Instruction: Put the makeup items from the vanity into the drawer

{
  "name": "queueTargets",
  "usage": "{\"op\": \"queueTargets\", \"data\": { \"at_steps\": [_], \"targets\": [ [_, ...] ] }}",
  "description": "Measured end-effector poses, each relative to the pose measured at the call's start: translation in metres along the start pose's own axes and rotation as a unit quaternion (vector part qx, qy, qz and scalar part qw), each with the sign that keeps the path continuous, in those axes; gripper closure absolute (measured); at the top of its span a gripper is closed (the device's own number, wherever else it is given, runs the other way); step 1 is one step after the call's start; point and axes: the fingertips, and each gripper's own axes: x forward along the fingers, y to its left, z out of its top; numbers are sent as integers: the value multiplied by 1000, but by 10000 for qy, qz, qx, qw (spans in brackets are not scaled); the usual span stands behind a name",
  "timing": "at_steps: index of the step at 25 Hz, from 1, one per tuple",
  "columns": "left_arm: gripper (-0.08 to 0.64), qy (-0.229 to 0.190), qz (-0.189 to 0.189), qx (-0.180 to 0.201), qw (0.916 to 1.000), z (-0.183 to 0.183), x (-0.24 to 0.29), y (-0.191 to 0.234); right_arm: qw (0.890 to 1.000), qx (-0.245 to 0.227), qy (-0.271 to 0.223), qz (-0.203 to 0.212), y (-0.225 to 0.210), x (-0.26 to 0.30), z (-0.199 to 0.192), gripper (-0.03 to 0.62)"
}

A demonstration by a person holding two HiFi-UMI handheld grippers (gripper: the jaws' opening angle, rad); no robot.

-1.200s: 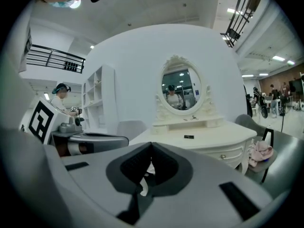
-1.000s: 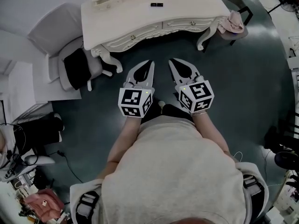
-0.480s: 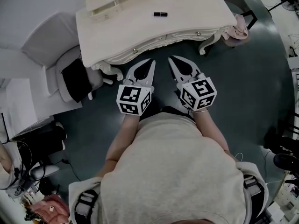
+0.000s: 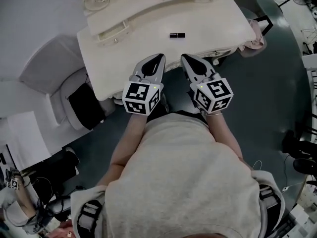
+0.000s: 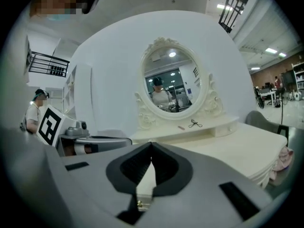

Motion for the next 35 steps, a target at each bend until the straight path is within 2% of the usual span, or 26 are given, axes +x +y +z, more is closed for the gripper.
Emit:
{"op": "queueTargets", "data": {
  "at_steps": [8,13,17,24,28,31,35],
  "targets": [
    [551,195,-379,-108,9990,5,24,39,9995,95,-36,-289,-22,49,17,583],
    [551,321,-349,-200,9987,-4,33,52,9997,53,199,-138,-19,66,7,584],
    [551,385,-296,-255,9985,-6,40,61,9993,32,312,-201,-30,74,4,584],
    [551,106,-10,-476,9988,3,53,76,9993,137,289,-171,-54,88,16,583],
    [551,35,-167,-415,9990,10,70,71,9989,107,443,-80,-70,94,17,583],
    [551,147,-274,-441,9985,6,84,67,9975,6,684,152,-77,102,11,583],
    [551,448,-154,-356,9982,-7,102,69,9959,-186,872,134,-95,107,8,583]
  ]
}}
